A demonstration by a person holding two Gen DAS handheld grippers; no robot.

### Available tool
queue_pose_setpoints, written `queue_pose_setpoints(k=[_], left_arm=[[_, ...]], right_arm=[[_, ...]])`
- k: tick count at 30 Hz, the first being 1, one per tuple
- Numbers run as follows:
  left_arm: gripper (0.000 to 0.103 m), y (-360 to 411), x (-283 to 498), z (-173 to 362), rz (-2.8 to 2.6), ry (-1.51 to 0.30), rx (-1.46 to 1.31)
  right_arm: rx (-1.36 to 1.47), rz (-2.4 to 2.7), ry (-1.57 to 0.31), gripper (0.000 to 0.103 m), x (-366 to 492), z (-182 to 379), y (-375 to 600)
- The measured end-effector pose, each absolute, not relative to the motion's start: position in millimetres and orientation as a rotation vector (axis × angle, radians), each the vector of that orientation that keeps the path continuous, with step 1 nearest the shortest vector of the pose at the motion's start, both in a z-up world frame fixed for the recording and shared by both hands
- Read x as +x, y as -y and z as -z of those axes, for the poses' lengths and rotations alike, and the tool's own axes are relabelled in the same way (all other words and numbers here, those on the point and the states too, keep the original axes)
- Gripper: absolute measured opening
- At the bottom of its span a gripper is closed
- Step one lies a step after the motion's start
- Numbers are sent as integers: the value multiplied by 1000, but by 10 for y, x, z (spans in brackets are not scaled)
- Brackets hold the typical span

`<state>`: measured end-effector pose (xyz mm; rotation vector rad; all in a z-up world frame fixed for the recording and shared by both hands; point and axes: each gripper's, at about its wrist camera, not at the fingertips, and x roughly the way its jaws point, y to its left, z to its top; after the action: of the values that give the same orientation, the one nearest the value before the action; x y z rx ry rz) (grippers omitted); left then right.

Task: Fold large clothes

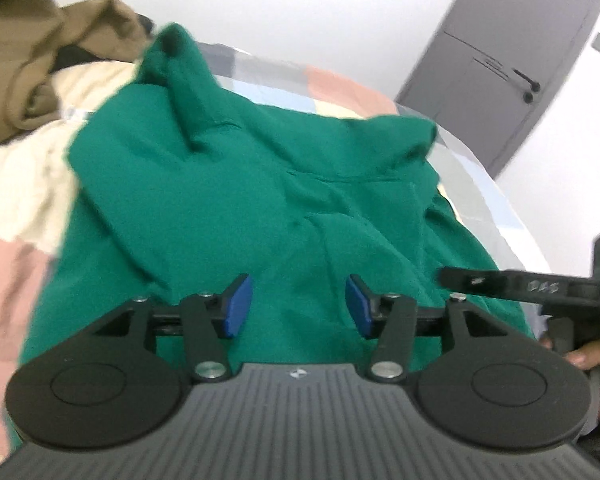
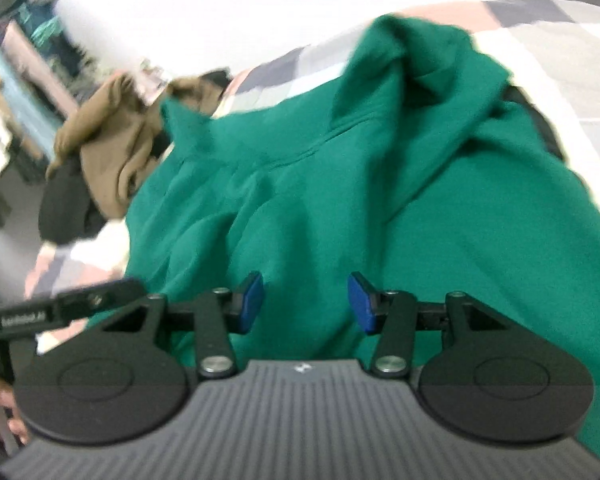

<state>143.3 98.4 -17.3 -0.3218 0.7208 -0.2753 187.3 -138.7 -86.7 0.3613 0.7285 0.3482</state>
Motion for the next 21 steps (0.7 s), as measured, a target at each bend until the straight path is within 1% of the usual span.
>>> queue_pose_setpoints(k=[2, 4, 9, 11, 13, 15, 16, 18, 21], left_arm=[[62, -1127, 1380, 148, 224, -711, -344], [62, -1309, 1349, 137, 167, -709, -378], [62, -1793, 1273, 137, 13, -704, -445], [63, -1978, 1256, 193, -46, -725, -481], [68, -2119, 1249, 259, -105, -766, -502], [70, -2237, 1243, 335, -132, -794, -544], [73, -2279, 1248, 378, -138, -811, -561], [76, -2335, 1266, 460, -162, -840, -587], [76, -2376, 1242, 558, -179, -869, -631]], right_arm=[[397, -289, -716, 54, 1844, 814, 1557], [441, -224, -706, 72, 1826, 779, 1729], [458, -109, -701, 71, 1830, 677, 2098], [464, -55, -722, 73, 1844, 689, 2241], [502, 5, -761, 82, 1876, 768, 2391], [556, 76, -799, 82, 1908, 866, 2565], [584, 99, -807, 82, 1914, 910, 2637], [632, 102, -818, 82, 1941, 969, 2731], [661, 133, -816, 82, 1940, 1016, 2807]])
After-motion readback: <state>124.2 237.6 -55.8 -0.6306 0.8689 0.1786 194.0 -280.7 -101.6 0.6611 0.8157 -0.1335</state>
